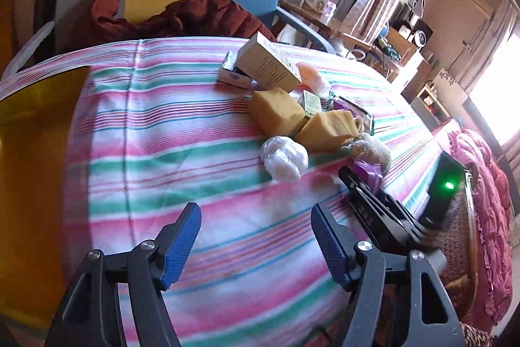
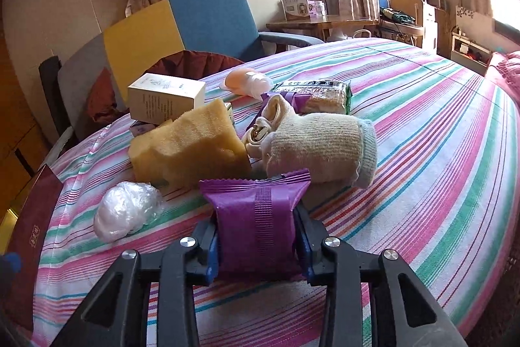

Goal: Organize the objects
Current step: 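Grasp the purple wrapped packet with the right tool, then grasp the white plastic-wrapped ball with the left tool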

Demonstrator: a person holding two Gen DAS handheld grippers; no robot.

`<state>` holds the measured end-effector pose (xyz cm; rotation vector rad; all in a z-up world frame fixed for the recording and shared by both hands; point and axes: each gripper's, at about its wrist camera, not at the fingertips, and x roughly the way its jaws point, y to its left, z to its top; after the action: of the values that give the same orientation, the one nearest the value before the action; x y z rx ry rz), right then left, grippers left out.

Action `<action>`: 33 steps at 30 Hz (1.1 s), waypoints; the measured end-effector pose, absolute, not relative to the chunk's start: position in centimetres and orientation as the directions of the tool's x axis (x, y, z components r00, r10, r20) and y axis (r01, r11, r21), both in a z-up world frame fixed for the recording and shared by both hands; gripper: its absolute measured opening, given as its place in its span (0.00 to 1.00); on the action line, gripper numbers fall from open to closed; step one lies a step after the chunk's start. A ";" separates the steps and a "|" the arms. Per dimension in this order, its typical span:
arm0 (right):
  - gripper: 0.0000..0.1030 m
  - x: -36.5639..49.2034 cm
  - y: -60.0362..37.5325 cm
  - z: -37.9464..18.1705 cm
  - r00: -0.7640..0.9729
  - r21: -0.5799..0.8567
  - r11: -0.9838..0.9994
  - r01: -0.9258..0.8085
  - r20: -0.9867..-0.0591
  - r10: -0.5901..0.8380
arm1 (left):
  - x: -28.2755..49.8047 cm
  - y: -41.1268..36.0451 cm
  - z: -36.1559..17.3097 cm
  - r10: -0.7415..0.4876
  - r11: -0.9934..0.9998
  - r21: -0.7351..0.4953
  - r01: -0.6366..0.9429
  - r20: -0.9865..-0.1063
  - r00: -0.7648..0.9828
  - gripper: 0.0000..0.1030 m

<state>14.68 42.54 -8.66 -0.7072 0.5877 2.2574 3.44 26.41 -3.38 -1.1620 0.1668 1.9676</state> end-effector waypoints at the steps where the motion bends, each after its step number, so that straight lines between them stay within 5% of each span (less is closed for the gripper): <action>1: 0.37 14.7 42.5 -8.7 -0.615 0.205 -0.661 -0.722 -0.628 0.477 | 3.0 27.5 -3.9 0.577 -0.650 -0.275 -0.709 -0.786 -0.223 0.69; 14: 0.37 14.5 42.3 -8.8 -0.621 0.194 -0.676 -0.711 -0.624 0.475 | 0.2 34.1 -7.1 0.571 -0.638 -0.280 -0.718 -0.797 -0.196 0.68; 18: 0.38 14.4 42.3 -8.9 -0.620 0.191 -0.676 -0.712 -0.623 0.478 | -0.1 33.4 -7.8 0.577 -0.634 -0.239 -0.735 -0.779 -0.244 0.38; 33: 0.38 14.1 41.9 -9.0 -0.611 0.161 -0.684 -0.711 -0.623 0.489 | 2.5 27.0 -8.7 0.663 -0.629 -0.244 -0.738 -0.664 -0.346 0.36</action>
<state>14.13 41.87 -8.97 -0.7204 0.5219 2.2736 2.55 27.03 -8.69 -0.9476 0.1234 2.0446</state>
